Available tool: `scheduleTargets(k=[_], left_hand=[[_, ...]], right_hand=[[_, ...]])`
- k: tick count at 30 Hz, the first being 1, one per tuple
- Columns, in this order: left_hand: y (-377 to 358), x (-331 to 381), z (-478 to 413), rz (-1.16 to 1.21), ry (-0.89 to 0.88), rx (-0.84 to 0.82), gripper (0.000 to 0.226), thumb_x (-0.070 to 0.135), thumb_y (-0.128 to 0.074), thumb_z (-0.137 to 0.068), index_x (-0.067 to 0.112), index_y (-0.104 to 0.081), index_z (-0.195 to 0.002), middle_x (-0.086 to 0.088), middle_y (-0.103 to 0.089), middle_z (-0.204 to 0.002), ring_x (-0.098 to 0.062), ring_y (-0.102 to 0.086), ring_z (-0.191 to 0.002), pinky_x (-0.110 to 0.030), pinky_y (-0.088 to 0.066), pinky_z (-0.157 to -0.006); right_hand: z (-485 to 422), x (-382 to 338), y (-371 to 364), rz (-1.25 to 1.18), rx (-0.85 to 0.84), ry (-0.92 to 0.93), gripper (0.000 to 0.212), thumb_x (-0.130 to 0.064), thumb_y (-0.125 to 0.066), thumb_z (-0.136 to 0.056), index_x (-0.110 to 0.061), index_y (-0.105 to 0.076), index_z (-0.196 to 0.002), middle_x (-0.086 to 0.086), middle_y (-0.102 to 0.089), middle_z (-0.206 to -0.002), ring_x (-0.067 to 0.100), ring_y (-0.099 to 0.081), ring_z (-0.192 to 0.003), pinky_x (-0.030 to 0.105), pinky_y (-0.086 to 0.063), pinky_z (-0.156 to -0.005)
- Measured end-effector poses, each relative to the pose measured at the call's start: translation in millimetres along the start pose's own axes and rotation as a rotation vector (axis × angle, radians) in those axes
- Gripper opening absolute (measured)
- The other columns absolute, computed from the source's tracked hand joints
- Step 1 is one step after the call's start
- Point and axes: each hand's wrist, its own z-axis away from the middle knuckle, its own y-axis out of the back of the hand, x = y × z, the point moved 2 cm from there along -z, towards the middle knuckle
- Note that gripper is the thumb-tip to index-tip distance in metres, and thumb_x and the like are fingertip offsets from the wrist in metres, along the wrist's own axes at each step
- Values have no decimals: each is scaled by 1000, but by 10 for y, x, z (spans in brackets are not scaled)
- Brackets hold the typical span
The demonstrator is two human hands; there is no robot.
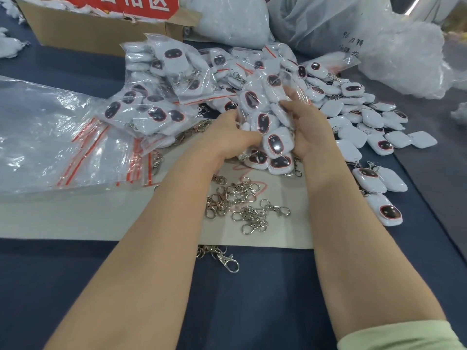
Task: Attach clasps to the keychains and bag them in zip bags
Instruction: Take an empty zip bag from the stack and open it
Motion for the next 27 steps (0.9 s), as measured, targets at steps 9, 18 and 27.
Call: scheduleTargets(k=[9, 18, 27], left_hand=[[10, 56, 59, -83, 47, -103, 80, 38, -67, -47, 18, -51, -122, -6, -61, -116, -25, -59, -108, -47, -48, -96], [13, 123, 127, -71, 75, -159, 70, 43, -68, -53, 30, -46, -118, 3, -52, -122, -21, -47, -118, -44, -41, -100], [-101, 94, 46, -245, -17, -63, 94, 38, -76, -72, 13, -21, -144, -3, -50, -124, -20, -52, -104, -29, -46, -74]], right_hand=[[16, 21, -25, -47, -20, -1, 30, 9, -50, -90, -14, -69, -96, 13, -71, -97, 24, -68, -83, 41, -57, -84], [12, 26, -36, -47, 17, 3, 30, 11, -51, -89, -12, -68, -98, 10, -72, -91, 21, -69, -80, 34, -61, -70], [26, 26, -40, -62, 2, 14, 31, 11, -48, -90, -12, -68, -94, 9, -75, -81, 17, -72, -68, 25, -56, -58]])
